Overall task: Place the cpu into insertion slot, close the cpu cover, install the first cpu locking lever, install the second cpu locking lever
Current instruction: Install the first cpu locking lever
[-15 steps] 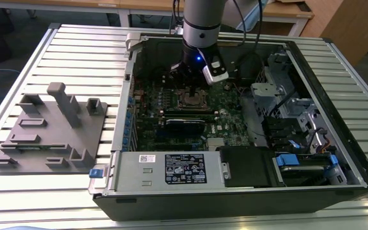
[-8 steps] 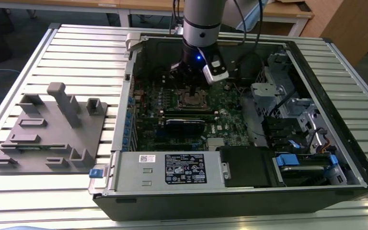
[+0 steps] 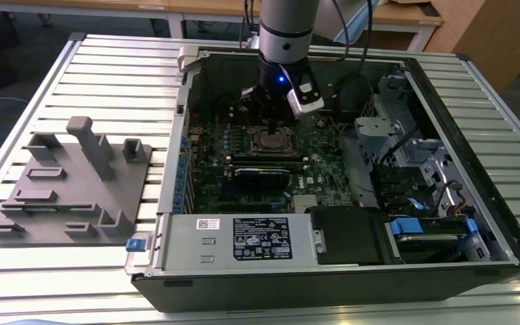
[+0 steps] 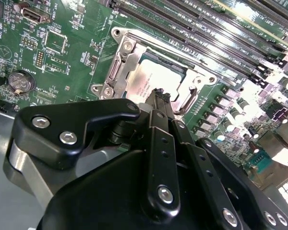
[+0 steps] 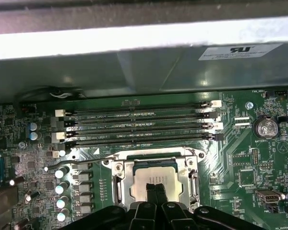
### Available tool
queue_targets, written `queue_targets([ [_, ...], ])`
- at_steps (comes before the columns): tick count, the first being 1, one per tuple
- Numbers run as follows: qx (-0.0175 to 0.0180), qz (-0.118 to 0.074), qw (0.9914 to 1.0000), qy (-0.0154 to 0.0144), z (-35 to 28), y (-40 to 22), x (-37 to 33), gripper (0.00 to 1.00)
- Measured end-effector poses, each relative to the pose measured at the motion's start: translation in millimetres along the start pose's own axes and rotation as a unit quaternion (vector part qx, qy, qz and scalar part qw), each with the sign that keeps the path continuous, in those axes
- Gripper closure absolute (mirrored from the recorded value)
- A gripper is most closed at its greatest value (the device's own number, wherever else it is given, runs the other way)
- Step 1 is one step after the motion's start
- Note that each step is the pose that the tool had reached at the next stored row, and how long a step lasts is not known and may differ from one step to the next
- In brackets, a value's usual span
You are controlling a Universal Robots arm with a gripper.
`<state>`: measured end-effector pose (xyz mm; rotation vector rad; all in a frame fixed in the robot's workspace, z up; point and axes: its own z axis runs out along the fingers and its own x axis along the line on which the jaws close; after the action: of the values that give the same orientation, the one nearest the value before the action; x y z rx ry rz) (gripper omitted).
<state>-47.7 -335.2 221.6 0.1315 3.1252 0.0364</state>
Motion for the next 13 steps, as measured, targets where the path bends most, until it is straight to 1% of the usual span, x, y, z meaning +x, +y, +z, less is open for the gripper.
queue_targets([
  [5, 0.0000, 0.000, 1.00000, 0.0000, -2.5, 0.1, 0.0, 0.90],
  [13, -0.0001, 0.000, 1.00000, 0.0001, -3.3, 0.0, 0.0, 0.90],
])
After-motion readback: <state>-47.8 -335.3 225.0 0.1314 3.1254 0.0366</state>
